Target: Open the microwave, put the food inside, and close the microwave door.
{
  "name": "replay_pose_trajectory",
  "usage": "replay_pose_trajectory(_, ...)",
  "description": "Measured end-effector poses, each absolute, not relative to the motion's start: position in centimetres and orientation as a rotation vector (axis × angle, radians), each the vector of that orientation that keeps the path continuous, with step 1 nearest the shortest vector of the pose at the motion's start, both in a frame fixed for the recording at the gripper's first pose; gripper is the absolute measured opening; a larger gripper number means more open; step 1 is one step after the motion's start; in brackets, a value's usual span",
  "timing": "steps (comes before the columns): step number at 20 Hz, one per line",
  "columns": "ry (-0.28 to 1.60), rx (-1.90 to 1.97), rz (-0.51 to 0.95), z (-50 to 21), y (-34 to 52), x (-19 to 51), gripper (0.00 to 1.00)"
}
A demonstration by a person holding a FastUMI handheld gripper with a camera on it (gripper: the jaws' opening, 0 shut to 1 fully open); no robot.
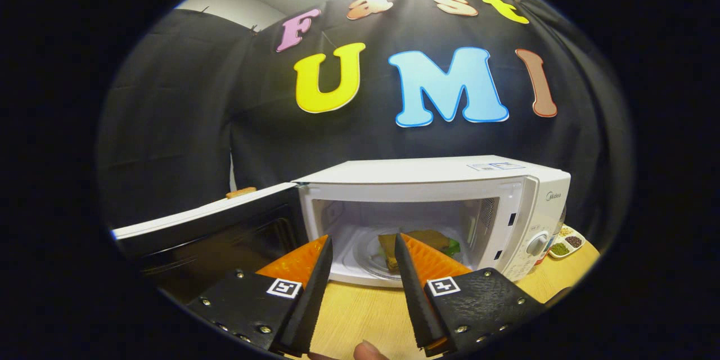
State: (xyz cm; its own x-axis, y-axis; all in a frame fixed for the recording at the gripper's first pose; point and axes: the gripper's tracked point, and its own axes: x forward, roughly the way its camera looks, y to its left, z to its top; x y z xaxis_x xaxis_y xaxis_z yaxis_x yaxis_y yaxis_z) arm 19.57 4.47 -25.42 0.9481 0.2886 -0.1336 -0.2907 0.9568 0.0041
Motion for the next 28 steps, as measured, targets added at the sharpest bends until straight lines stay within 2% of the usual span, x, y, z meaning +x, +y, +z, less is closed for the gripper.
replay_pose_trajectory(3,0.092,-0.008,0.387,-23.2,6.5,13.5,0.76)
replay_pose_trajectory(6,0.035,0.025,0.504,-20.7,9.0,6.5,0.78)
replay_pose_trajectory(10,-0.006,0.048,0.687,-20.0,14.3,-2.5,0.86)
replay_pose_trajectory(11,-0.014,0.026,0.717,-20.4,15.6,-4.2,0.87)
replay_pose_trajectory(13,-0.014,-0.016,0.779,-21.8,18.5,-6.3,0.97)
replay_pose_trajectory(16,0.023,-0.007,0.808,-24.3,22.2,-7.4,0.97)
replay_pose_trajectory(18,0.056,0.006,0.846,-25.7,25.3,-8.0,0.91)
replay_pose_trajectory(20,0.052,-0.014,0.838,-26.4,26.8,-7.8,0.89)
replay_pose_trajectory(21,0.050,-0.023,0.832,-26.8,27.5,-7.5,0.77)
replay_pose_trajectory(22,0.050,-0.029,0.822,-27.2,27.9,-7.1,0.75)
replay_pose_trajectory(25,0.083,-0.024,0.778,-28.7,28.5,-5.5,0.46)
replay_pose_trajectory(26,0.095,-0.018,0.778,-29.1,29.0,-5.1,0.46)
replay_pose_trajectory(28,0.119,-0.034,0.694,-30.6,28.1,-2.7,0.20)
